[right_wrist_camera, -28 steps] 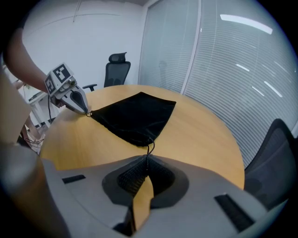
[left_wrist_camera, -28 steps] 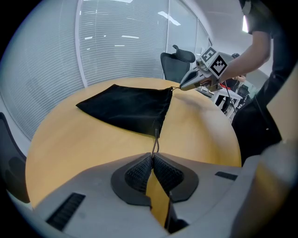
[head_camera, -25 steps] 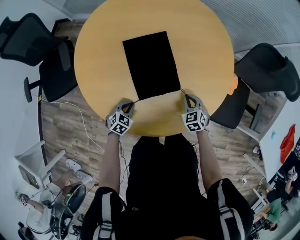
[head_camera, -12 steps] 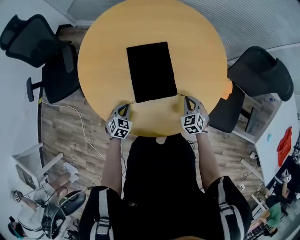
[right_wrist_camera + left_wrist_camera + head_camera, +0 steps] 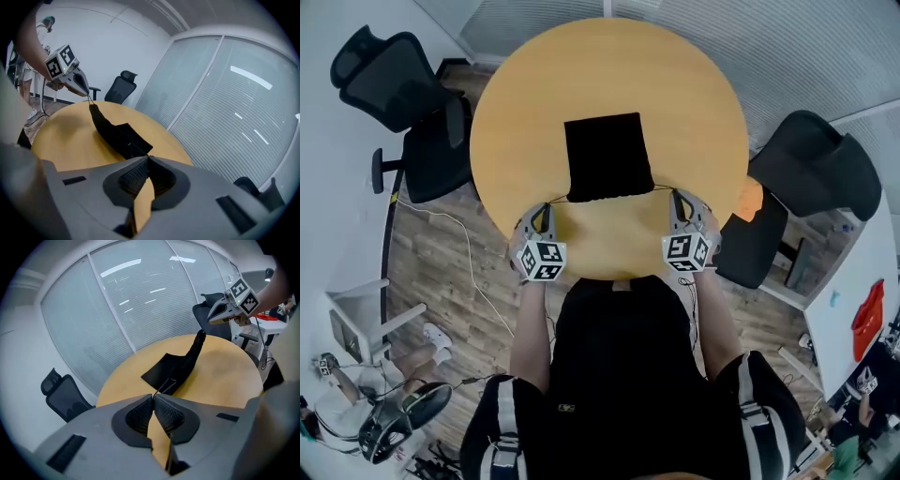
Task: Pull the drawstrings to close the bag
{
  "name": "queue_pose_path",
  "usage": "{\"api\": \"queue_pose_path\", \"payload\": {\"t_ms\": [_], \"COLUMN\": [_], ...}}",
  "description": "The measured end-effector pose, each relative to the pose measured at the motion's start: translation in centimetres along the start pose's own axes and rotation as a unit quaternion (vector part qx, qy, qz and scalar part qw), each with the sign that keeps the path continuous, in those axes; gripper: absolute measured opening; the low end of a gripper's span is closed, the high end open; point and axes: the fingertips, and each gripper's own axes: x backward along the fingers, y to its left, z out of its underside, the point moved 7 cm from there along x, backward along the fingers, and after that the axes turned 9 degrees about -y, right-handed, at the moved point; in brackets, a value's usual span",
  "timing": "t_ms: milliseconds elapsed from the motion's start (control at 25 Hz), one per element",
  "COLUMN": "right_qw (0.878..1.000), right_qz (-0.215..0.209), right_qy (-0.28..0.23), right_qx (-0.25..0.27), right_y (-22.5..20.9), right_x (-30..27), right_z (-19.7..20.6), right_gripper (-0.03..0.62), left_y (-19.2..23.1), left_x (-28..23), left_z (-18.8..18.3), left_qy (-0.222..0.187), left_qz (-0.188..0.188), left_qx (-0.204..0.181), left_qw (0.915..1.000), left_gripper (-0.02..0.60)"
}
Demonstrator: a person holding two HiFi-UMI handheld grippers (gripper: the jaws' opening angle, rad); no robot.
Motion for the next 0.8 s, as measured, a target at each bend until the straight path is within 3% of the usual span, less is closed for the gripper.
{"api": "queue_pose_path", "payload": {"t_ms": [480,800], "right_qw": [0.996,0.982], "right_qz": [0.024,0.075], "right_qy": [-0.079,-0.159], "right_qx": [0.036,0.065], "right_y": [-4.5,-9.0], "right_x": [2.0,4.5], "right_z": [-3.2,-9.6], "right_gripper": [0.061,0.061], "left_y": [1.5,5.3], "left_x": [4.8,9.4], "left_z": [-6.8,-14.3], "left_qy": [-0.056,-0.127], "left_qz": [-0.111,-0.199], "left_qx": [-0.028,-0.085], "left_qw": [0.9918,0.9679], "left_gripper": [0.025,0.025]}}
